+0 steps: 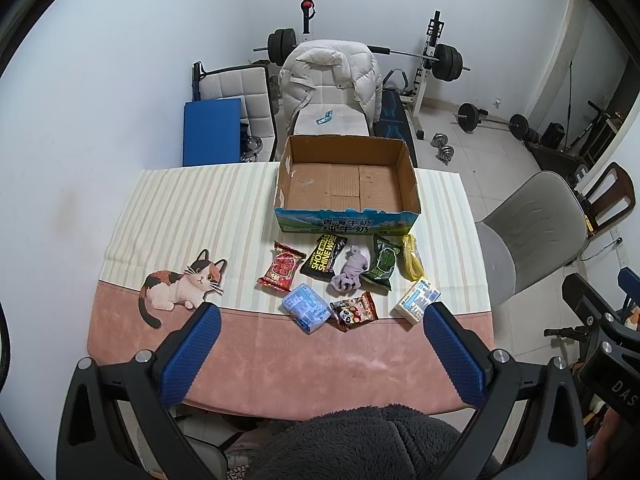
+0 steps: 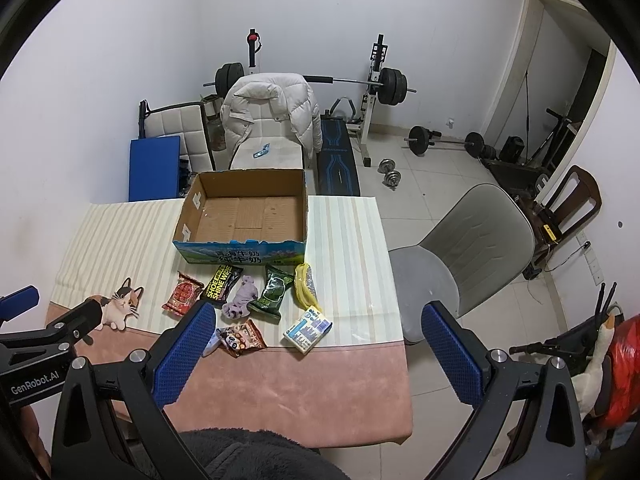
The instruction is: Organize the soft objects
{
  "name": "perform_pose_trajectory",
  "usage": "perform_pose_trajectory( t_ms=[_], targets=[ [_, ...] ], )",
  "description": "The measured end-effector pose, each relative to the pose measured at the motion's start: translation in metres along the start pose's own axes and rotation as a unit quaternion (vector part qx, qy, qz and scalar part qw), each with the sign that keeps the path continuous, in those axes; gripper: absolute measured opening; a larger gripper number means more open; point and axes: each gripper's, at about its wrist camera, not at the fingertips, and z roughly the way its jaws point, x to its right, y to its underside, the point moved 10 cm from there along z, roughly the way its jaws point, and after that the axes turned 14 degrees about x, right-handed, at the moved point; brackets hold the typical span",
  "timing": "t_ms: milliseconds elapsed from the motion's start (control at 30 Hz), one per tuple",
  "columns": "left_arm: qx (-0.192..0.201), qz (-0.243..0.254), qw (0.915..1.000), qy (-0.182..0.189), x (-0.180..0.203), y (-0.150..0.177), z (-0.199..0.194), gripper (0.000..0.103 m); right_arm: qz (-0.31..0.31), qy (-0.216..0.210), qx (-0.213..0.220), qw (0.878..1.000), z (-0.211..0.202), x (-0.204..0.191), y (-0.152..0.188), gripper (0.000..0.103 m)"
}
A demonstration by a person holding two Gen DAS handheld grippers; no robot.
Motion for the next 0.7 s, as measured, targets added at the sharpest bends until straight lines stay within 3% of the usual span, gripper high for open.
perform_pose_trajectory(
  t_ms=[700],
  targets=[
    [0.001,0.0,1.0,0.001,-0.0014,-0.0006,-0.0006,0.103,-0.001,-0.003,0.002,1.0,-0.0005,0.0,-0.0002,0.103]
  ],
)
